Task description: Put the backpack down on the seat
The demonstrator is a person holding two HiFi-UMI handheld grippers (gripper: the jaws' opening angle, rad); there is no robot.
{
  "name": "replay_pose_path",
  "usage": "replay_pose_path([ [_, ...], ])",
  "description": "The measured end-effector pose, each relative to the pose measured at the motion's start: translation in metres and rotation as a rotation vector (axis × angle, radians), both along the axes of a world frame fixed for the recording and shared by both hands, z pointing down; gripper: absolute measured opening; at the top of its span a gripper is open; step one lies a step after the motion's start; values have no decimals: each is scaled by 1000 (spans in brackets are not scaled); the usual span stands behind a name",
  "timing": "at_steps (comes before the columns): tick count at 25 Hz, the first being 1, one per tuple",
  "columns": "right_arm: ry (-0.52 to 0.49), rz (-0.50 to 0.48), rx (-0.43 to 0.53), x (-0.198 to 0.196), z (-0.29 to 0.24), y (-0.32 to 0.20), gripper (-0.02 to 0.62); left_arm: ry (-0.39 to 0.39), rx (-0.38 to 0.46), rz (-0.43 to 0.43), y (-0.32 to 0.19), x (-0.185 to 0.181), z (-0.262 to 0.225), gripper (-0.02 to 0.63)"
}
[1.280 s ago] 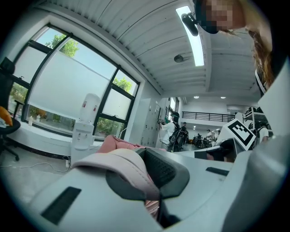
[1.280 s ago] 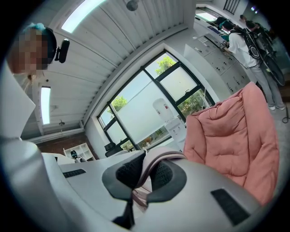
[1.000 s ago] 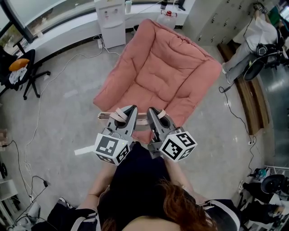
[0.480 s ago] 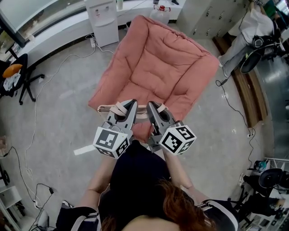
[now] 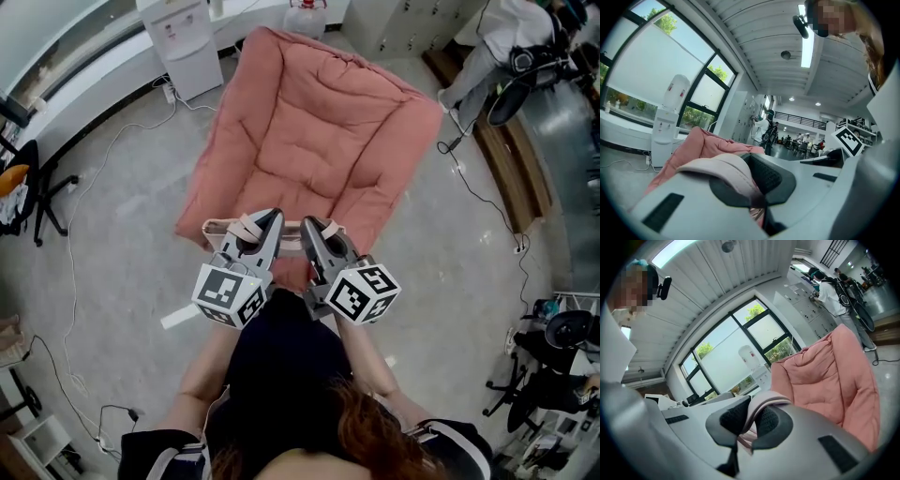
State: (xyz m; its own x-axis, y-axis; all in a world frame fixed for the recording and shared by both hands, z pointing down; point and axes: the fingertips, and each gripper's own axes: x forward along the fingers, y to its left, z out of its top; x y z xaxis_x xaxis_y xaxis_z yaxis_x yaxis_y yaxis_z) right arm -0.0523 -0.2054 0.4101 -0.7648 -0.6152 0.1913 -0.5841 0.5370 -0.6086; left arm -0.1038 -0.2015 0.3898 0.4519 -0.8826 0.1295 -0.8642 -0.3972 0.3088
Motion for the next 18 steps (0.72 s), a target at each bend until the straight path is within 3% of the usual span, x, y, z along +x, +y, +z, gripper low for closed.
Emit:
replay_pose_path([
  [12,36,144,-49,3,10,-3,38,12,-45,171,-22,6,8,18],
  [18,46,182,-88,2,21,-5,38,40,-87,200,-22,4,20,18],
])
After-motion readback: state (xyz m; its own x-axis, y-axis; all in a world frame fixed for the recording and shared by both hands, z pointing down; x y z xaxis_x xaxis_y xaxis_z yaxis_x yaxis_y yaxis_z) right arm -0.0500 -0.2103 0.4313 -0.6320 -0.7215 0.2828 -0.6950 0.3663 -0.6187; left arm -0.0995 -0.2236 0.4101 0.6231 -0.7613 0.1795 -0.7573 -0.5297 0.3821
